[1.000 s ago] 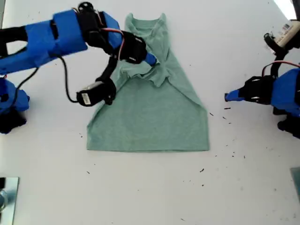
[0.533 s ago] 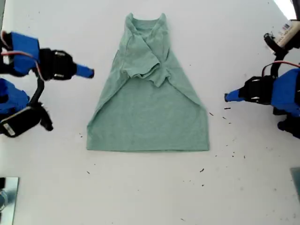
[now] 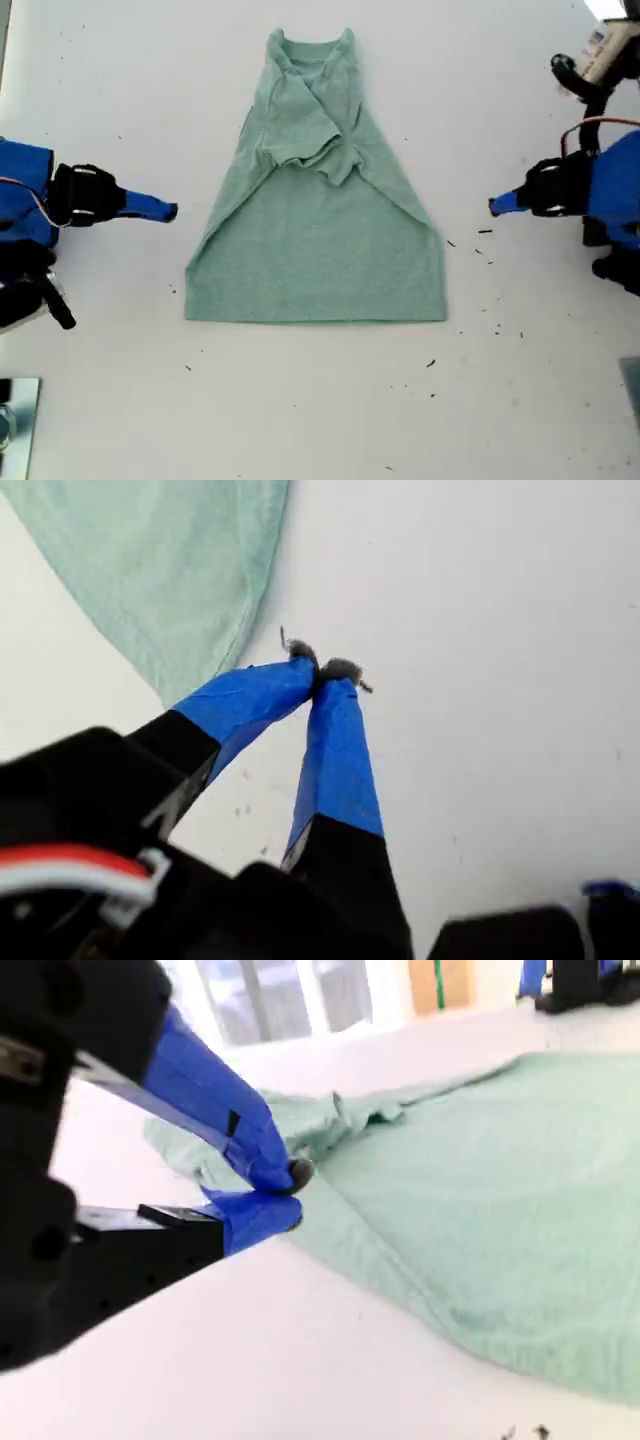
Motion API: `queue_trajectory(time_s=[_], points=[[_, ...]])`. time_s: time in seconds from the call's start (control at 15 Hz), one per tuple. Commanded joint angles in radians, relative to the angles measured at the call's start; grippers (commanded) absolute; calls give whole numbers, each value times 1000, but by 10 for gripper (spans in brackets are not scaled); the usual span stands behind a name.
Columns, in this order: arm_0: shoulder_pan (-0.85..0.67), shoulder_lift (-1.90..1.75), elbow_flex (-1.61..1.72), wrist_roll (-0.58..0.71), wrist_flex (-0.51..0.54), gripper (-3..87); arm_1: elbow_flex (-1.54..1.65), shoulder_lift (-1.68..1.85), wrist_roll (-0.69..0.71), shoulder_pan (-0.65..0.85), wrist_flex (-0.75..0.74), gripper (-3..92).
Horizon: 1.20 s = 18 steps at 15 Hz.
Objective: Fold t shirt
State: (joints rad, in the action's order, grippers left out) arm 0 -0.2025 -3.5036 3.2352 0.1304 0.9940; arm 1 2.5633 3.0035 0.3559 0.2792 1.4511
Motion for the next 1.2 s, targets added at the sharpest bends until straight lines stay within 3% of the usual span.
queue_trajectory(time_s=[0.0, 0.07, 0.27, 0.53, 0.87, 1.13], points=[[0, -12, 11, 3, 3, -2, -816, -600, 86, -86, 239, 25], [0, -12, 11, 6, 3, -2, -989, -730, 118, -110, 284, 42], [9, -14, 11, 11, 3, -2, -1058, -785, 147, -123, 224, 265], [11, -15, 11, 21, 2, -2, -867, -796, 37, -166, 166, 271], [21, -17, 11, 25, 2, -2, -382, -827, -155, -275, -267, 233], [28, -17, 11, 35, 2, -2, -230, -1009, -252, -348, -515, 211]])
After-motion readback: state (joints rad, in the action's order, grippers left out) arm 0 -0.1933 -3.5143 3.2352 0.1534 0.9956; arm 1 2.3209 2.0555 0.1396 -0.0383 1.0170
